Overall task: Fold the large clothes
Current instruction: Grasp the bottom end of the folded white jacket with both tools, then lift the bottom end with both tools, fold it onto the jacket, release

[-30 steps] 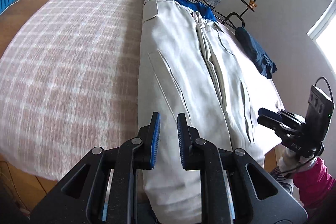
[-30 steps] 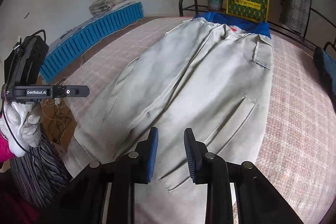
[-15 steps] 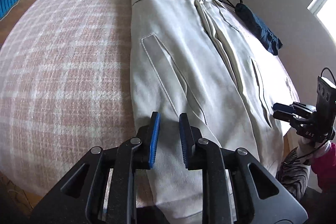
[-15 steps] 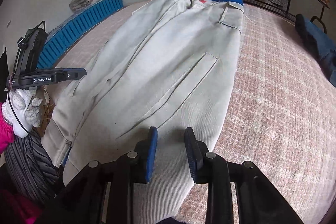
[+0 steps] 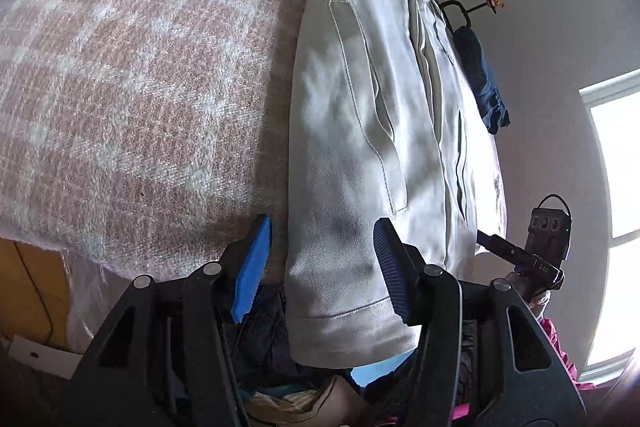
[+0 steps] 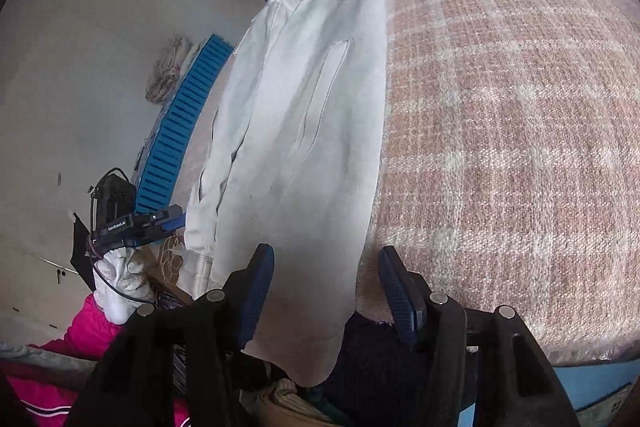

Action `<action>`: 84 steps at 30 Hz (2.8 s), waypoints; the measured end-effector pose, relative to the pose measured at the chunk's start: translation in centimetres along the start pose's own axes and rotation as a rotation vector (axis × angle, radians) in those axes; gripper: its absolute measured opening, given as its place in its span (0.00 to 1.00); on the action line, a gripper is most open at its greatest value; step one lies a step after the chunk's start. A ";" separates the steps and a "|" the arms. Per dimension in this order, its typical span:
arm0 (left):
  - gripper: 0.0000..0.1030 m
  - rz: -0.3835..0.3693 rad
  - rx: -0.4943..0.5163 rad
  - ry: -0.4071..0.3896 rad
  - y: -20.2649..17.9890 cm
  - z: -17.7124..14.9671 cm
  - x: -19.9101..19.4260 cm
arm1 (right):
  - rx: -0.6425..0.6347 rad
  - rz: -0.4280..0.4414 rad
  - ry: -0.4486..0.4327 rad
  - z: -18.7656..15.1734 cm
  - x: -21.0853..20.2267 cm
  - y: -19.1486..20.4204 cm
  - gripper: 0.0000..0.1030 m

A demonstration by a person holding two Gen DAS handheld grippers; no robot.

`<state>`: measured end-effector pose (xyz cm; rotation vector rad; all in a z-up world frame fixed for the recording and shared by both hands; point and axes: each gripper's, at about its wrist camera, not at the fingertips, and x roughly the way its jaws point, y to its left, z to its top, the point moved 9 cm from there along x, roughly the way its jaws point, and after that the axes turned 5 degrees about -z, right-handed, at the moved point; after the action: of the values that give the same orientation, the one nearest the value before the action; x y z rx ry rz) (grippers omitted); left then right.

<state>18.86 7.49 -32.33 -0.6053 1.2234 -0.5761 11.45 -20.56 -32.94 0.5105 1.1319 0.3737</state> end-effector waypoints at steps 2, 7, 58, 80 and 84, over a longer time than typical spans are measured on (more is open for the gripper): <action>0.53 -0.013 -0.019 0.001 -0.1 -0.2 -0.1 | 0.003 0.021 0.023 -0.2 0.6 0.3 0.56; 0.53 -0.031 -0.005 0.044 -0.2 -2.4 -0.7 | -0.024 0.047 0.088 -1.2 1.1 1.7 0.56; 0.15 -0.138 0.021 -0.058 -9.3 11.8 -0.3 | 0.125 0.204 -0.106 13.5 0.2 5.6 0.14; 0.64 -0.161 -0.111 -0.142 -5.8 19.6 3.3 | 0.256 0.157 -0.128 19.2 2.8 0.8 0.71; 0.64 -0.144 -0.015 -0.199 -7.1 20.2 0.6 | 0.171 0.129 -0.175 19.4 0.4 2.2 0.65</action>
<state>38.01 4.30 -23.21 -0.7498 1.0031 -0.6114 29.44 -22.35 -25.59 0.7548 0.9685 0.3379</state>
